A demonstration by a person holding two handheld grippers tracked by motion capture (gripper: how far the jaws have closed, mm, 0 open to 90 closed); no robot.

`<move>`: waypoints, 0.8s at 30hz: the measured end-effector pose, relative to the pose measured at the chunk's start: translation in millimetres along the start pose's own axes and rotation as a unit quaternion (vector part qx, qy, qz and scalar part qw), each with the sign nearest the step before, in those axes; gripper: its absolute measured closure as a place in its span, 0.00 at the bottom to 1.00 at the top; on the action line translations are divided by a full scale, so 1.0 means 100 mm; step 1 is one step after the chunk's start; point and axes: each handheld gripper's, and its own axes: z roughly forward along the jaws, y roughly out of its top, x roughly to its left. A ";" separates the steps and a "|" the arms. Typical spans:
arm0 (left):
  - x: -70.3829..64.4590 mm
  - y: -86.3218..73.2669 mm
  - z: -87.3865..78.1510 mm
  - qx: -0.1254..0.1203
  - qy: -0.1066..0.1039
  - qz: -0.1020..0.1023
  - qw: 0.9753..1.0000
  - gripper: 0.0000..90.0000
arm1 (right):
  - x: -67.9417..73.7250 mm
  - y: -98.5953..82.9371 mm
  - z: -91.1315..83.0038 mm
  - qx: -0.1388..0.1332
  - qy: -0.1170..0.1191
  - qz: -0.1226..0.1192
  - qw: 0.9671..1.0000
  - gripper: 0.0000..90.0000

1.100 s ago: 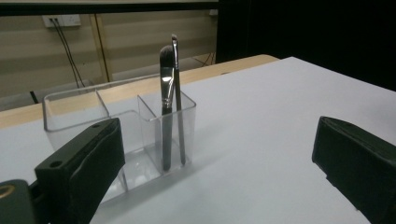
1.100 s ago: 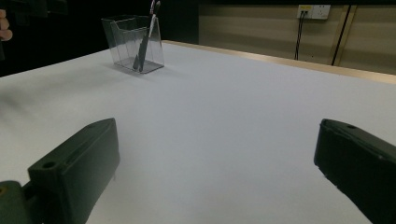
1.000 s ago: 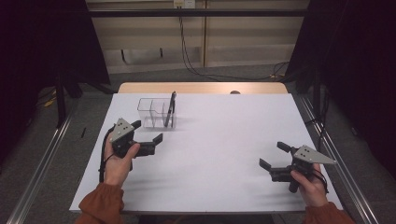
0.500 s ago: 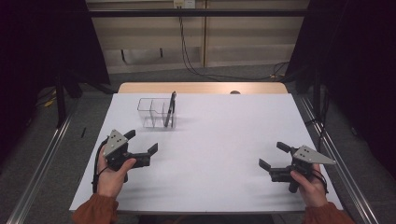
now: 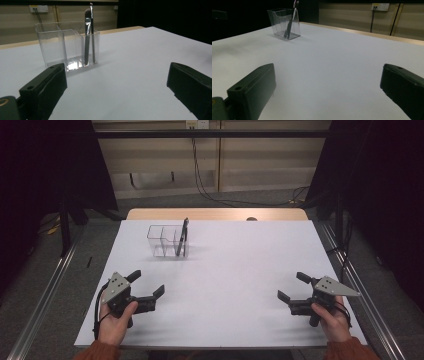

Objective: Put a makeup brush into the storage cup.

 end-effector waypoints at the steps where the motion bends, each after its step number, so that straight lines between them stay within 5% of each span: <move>1: 0.00 -0.01 -0.02 0.001 0.001 0.002 1.000 0.03 | 0.00 0.00 0.00 0.000 -0.001 0.000 1.000 0.00; 24: -0.07 -0.09 -0.19 0.007 -0.006 0.011 1.000 0.03 | -0.01 -0.02 -0.02 0.001 -0.005 0.001 1.000 0.00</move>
